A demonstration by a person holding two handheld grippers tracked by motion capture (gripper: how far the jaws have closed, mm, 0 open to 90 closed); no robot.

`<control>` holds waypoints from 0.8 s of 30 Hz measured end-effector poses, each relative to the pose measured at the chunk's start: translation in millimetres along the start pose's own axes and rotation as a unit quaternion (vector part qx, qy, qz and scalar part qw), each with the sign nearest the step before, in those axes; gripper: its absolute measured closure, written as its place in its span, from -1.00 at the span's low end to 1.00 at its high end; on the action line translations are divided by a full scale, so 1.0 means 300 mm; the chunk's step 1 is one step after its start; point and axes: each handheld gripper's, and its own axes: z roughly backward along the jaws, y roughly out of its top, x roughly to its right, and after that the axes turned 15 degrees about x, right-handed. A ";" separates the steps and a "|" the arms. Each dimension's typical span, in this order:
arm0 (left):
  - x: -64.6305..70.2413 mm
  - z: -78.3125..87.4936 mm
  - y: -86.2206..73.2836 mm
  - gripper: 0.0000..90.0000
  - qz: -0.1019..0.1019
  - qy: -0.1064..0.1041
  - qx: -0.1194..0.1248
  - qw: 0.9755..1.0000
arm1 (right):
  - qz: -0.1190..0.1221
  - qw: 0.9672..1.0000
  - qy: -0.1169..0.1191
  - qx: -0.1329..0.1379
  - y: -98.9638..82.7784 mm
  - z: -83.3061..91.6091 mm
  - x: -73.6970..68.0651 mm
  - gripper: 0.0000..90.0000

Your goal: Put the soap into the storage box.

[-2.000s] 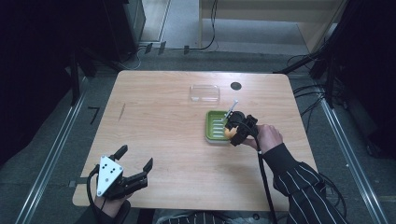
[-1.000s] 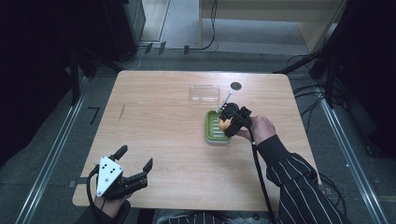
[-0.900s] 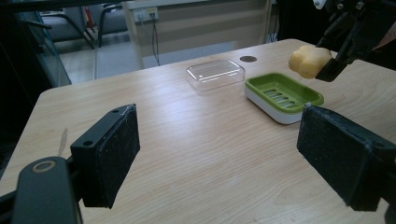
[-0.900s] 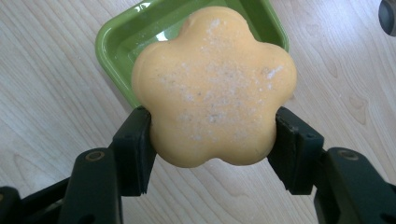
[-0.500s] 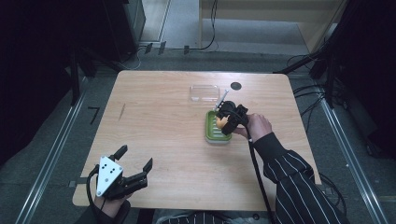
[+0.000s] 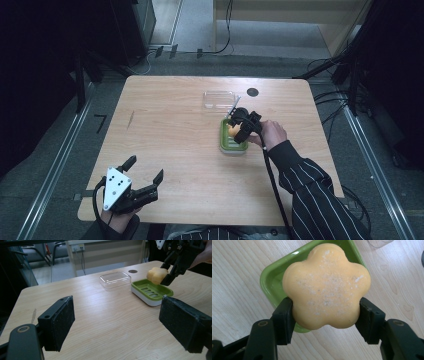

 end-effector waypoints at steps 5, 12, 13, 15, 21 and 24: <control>-0.001 0.001 0.000 -0.70 0.000 -0.001 0.000 1.000 | -0.001 1.000 0.003 -0.003 0.003 -0.022 0.001 -0.12; -0.001 0.001 0.000 -0.70 0.001 0.000 0.000 1.000 | 0.002 1.000 0.006 -0.009 0.012 -0.046 0.003 -0.12; -0.001 0.001 0.000 -0.70 0.001 0.001 0.000 1.000 | 0.003 1.000 0.006 -0.009 0.014 -0.051 0.003 -0.12; -0.001 0.001 0.000 -0.70 0.001 0.001 -0.001 1.000 | 0.005 1.000 0.009 -0.010 0.017 -0.061 0.003 -0.12; -0.002 0.001 -0.001 -0.70 0.001 0.002 -0.002 1.000 | 0.003 1.000 0.015 -0.020 0.018 -0.095 0.002 -0.12; -0.002 0.000 -0.001 -0.70 0.002 0.003 0.000 1.000 | 0.003 1.000 0.015 -0.022 0.018 -0.112 0.002 -0.12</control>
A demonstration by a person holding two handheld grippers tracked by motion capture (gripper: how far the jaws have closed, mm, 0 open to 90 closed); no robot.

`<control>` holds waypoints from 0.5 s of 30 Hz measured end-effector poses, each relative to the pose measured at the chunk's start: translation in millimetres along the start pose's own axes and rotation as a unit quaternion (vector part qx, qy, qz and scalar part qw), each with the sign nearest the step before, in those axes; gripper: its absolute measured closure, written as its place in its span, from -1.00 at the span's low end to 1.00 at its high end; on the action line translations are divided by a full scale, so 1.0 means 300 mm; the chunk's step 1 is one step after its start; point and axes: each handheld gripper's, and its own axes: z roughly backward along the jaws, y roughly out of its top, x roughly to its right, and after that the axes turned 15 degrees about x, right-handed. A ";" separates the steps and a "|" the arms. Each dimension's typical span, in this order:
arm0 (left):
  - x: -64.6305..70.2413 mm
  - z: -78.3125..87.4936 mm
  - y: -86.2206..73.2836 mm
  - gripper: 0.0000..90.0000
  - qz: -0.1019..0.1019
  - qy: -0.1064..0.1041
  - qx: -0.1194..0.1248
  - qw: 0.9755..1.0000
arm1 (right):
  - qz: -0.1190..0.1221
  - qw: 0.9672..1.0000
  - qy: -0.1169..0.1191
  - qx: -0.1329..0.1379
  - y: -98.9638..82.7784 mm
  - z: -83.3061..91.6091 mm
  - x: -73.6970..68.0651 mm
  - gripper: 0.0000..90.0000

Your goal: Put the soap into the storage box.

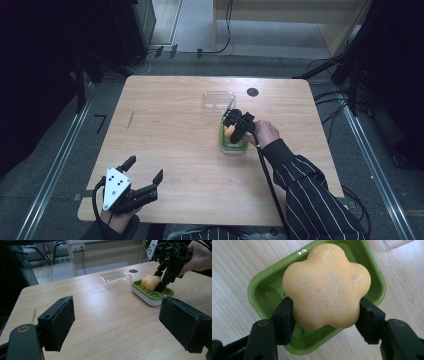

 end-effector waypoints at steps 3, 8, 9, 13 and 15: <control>0.000 0.000 0.000 -0.70 0.000 0.000 0.000 1.000 | -0.001 1.000 0.001 -0.001 0.000 -0.005 -0.002 -0.12; 0.000 0.001 0.000 -0.70 0.000 0.000 0.001 1.000 | 0.000 1.000 0.000 -0.003 -0.005 -0.021 -0.004 -0.12; 0.000 0.000 0.000 -0.70 0.000 0.000 0.000 1.000 | -0.002 1.000 0.003 -0.005 -0.006 -0.025 -0.002 -0.12; -0.001 0.001 0.000 -0.70 0.000 0.001 0.001 1.000 | 0.001 1.000 -0.001 -0.006 -0.010 -0.033 0.001 -0.12; -0.001 0.001 0.000 -0.70 0.000 0.000 0.001 1.000 | 0.004 1.000 -0.005 -0.007 -0.013 -0.038 0.002 -0.12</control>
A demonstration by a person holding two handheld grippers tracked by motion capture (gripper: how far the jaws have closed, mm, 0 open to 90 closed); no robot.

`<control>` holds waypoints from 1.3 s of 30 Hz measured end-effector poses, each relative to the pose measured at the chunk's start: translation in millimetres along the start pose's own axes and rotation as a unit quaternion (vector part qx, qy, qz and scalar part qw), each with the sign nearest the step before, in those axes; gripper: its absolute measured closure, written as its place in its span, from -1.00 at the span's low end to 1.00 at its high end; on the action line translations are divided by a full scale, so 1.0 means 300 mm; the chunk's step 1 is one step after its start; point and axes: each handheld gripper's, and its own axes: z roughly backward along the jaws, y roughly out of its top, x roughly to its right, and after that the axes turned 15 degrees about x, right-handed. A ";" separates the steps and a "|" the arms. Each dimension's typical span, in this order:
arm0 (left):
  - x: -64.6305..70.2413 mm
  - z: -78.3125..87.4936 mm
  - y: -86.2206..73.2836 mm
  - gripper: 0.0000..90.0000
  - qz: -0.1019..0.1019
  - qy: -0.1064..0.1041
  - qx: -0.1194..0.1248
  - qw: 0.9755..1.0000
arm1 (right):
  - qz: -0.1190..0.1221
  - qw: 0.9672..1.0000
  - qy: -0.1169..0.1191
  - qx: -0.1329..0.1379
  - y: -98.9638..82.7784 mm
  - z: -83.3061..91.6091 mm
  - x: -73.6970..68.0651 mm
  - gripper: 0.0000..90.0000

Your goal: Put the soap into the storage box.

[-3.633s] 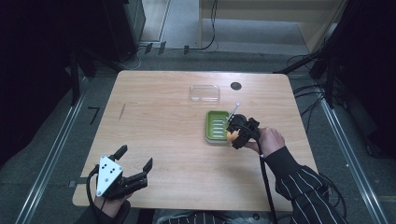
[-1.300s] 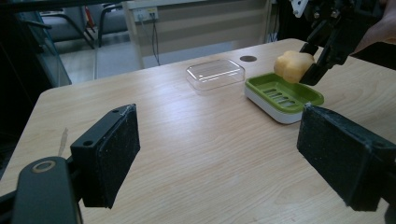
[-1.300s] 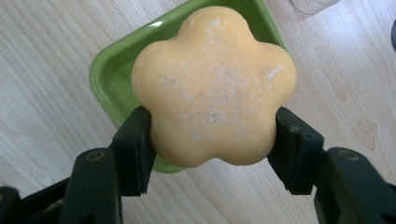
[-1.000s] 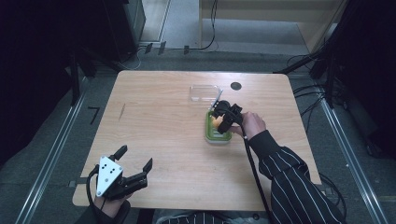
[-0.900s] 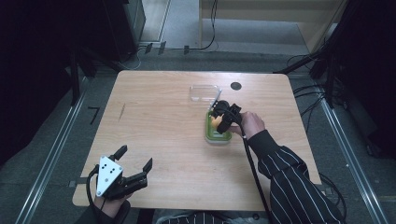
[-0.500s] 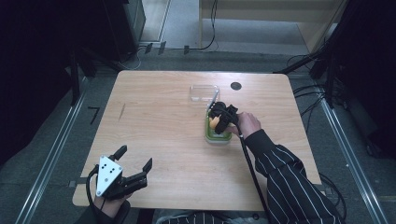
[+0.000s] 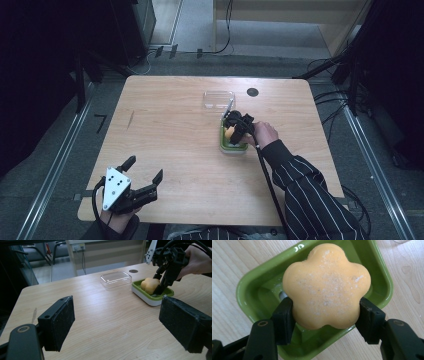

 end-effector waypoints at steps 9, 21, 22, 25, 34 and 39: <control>0.000 0.001 0.000 -0.70 -0.001 0.000 0.000 1.000 | 0.011 1.000 -0.004 -0.005 -0.001 -0.016 -0.010 -0.12; 0.000 0.000 0.000 -0.70 -0.001 0.001 0.000 1.000 | 0.021 1.000 -0.015 -0.009 0.000 -0.021 -0.018 -0.19; 0.000 0.000 0.000 -0.70 -0.001 0.000 0.000 1.000 | 0.023 1.000 -0.016 -0.008 0.000 -0.019 -0.017 -0.20; 0.000 0.002 0.000 -0.70 -0.002 0.001 -0.001 1.000 | 0.024 1.000 -0.016 -0.007 0.002 -0.011 -0.016 -0.24; 0.000 0.002 0.000 -0.70 -0.001 0.001 0.000 1.000 | 0.016 1.000 -0.016 0.001 0.005 0.026 -0.017 -0.51; -0.002 0.004 0.000 -0.70 0.001 0.002 0.000 1.000 | 0.002 1.000 -0.007 0.005 0.002 0.057 -0.018 -0.69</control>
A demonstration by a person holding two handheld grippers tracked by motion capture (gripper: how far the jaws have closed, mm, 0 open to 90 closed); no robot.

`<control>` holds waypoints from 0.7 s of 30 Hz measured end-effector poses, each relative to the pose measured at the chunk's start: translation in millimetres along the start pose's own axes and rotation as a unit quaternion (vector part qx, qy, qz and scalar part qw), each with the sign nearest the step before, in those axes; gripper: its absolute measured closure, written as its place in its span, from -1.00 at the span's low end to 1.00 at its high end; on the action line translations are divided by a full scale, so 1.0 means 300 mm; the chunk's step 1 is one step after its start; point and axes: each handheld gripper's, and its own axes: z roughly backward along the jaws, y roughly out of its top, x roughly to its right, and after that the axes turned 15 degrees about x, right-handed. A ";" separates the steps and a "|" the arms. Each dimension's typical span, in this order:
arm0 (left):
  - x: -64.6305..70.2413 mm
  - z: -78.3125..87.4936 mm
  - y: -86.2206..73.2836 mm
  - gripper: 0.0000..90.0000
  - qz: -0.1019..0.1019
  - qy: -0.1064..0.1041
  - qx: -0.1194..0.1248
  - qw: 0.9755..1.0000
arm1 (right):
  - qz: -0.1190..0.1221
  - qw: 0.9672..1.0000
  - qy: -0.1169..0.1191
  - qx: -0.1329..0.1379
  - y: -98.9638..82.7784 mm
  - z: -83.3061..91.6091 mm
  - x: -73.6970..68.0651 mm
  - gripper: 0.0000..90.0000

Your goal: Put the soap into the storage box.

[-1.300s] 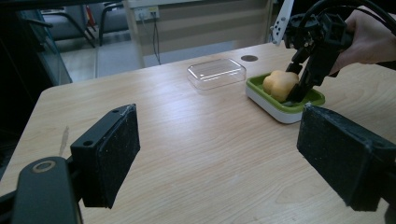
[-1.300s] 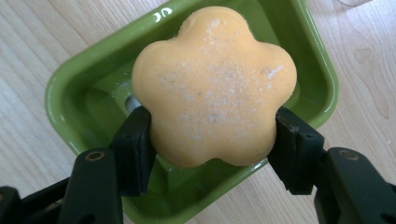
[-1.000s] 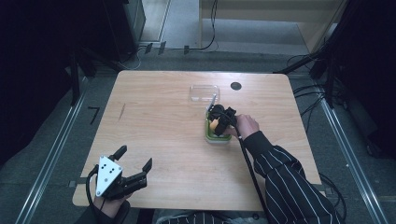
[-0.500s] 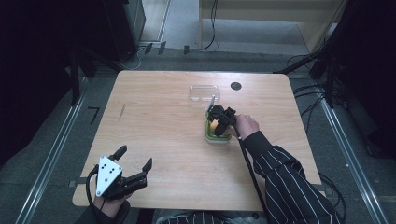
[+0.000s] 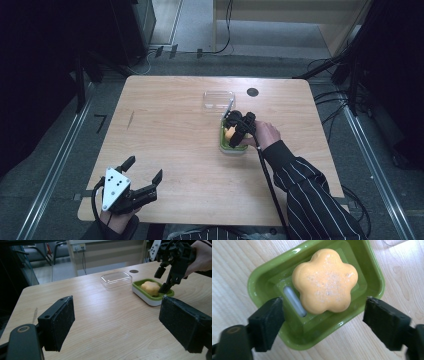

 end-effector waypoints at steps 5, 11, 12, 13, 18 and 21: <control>0.000 0.001 0.000 -0.70 -0.001 -0.002 0.000 1.000 | -0.014 1.000 0.006 0.005 -0.014 0.036 -0.004 -0.82; 0.000 0.000 -0.001 -0.70 -0.002 -0.001 0.000 1.000 | -0.026 1.000 0.009 0.008 -0.048 0.085 -0.007 -0.94; 0.001 -0.001 -0.001 -0.70 -0.002 -0.001 0.000 1.000 | -0.030 0.999 0.008 0.005 -0.056 0.096 -0.010 -0.94; 0.002 -0.001 0.000 -0.70 -0.003 -0.002 0.000 1.000 | -0.032 0.999 0.009 0.006 -0.065 0.105 -0.011 -0.95; 0.002 -0.001 0.000 -0.70 -0.002 -0.001 0.000 1.000 | -0.038 0.999 0.006 0.008 -0.112 0.146 -0.016 -0.95; 0.003 -0.002 0.000 -0.70 -0.003 -0.002 -0.001 1.000 | -0.045 0.999 0.006 0.009 -0.140 0.168 -0.021 -0.95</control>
